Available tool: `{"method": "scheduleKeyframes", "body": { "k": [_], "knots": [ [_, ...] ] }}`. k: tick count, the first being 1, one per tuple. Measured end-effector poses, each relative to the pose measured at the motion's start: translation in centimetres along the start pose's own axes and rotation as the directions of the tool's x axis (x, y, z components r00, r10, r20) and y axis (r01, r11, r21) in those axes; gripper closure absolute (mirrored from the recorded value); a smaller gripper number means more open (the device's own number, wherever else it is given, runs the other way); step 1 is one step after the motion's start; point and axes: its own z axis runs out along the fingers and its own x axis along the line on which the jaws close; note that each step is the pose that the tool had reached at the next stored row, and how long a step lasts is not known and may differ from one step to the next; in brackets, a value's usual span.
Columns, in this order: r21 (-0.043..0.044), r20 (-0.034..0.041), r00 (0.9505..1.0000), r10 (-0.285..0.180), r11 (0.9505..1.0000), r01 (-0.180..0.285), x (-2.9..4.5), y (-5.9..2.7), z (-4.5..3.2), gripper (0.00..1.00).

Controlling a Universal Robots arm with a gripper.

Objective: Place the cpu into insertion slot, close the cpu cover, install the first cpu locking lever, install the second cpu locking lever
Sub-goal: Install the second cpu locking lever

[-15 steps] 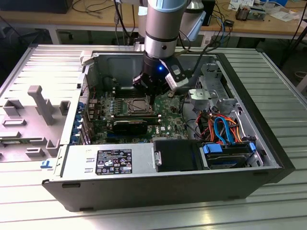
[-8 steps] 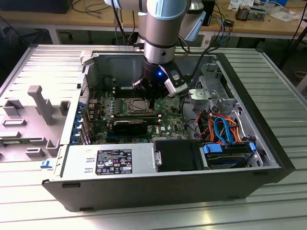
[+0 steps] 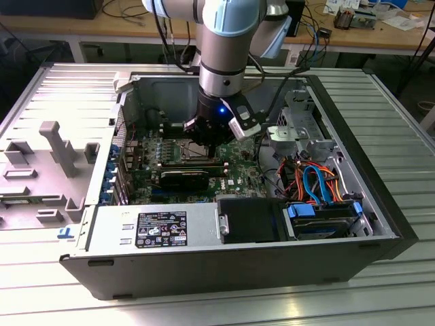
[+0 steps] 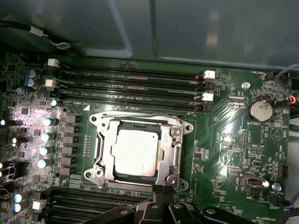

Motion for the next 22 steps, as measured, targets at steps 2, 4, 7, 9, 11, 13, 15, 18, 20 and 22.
{"method": "scheduleKeyframes", "body": {
  "k": [2,4,7,9,11,13,15,18,20,22],
  "knots": [
    [-0.0021,0.0003,1.0000,0.000,1.0000,0.000,0.24,-0.04,0.15,0.89],
    [-0.0037,0.0004,1.0000,-0.001,1.0000,0.001,0.59,-0.04,0.29,0.89],
    [-0.0054,0.0005,1.0000,-0.001,1.0000,0.001,1.24,-0.15,0.45,0.89],
    [-0.0061,0.0006,1.0000,-0.002,1.0000,0.002,1.54,-0.49,0.46,0.89],
    [-0.0124,0.0014,1.0000,-0.003,0.9999,0.004,1.74,-1.03,0.46,0.89],
    [-0.0391,0.0040,1.0000,-0.005,0.9992,0.005,1.83,-1.58,0.45,0.89],
    [-0.0684,0.0072,1.0000,-0.006,0.9976,0.006,1.86,-1.82,0.46,0.89],
    [-0.0952,0.0102,0.9999,-0.007,0.9954,0.008,1.95,-2.36,0.46,0.89],
    [-0.1080,0.0116,0.9999,-0.007,0.9941,0.008,2.03,-2.85,0.44,0.89],
    [-0.1279,0.0138,0.9999,-0.008,0.9917,0.009,2.06,-3.24,0.44,0.89]
  ]
}}
